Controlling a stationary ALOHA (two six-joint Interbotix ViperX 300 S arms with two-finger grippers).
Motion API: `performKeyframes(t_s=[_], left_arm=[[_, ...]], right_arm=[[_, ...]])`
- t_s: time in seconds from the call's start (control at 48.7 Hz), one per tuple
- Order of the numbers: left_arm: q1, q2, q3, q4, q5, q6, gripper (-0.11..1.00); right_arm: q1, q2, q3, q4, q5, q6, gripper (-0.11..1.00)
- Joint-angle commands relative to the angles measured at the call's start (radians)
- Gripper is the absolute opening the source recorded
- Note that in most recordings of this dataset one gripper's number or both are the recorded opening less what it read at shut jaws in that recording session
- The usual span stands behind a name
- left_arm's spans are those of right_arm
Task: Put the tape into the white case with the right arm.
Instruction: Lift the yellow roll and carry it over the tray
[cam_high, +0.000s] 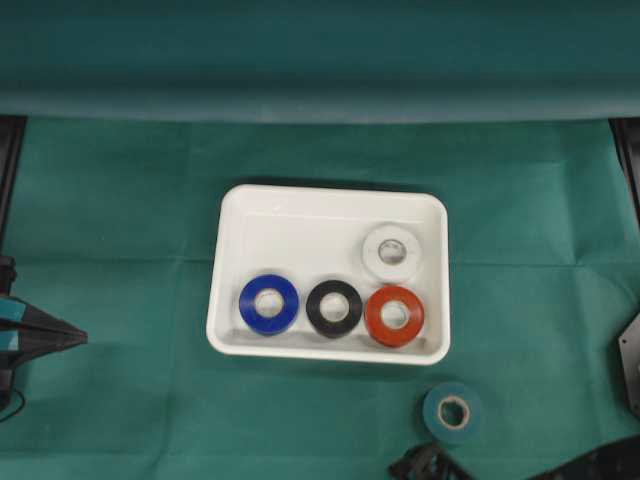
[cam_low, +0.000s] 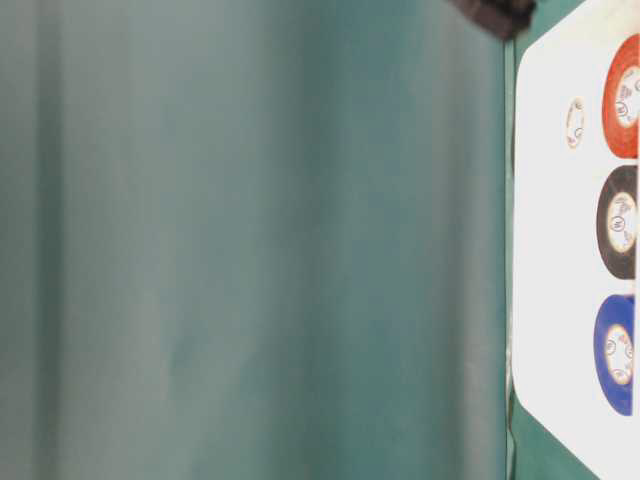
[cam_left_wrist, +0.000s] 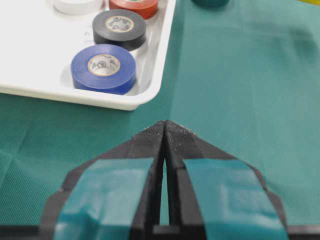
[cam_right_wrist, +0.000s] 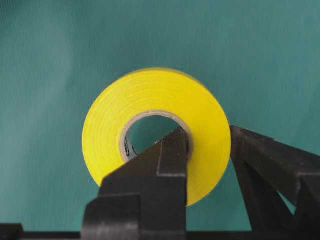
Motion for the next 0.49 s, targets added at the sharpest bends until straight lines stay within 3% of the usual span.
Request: performKeyframes(t_s=[0.0, 0.472], left_arm=[[0.003, 0.008, -0.012, -0.002, -0.009, -0.002, 0.0], [0.003, 0.008, -0.012, -0.002, -0.015, -0.002, 0.0]], right_arm=[[0.003, 0.008, -0.067, 0.0, -0.003, 0.0, 0.01], [-0.009, 0.17, -0.305, -0.003, 0.029, -0.003, 0.01]])
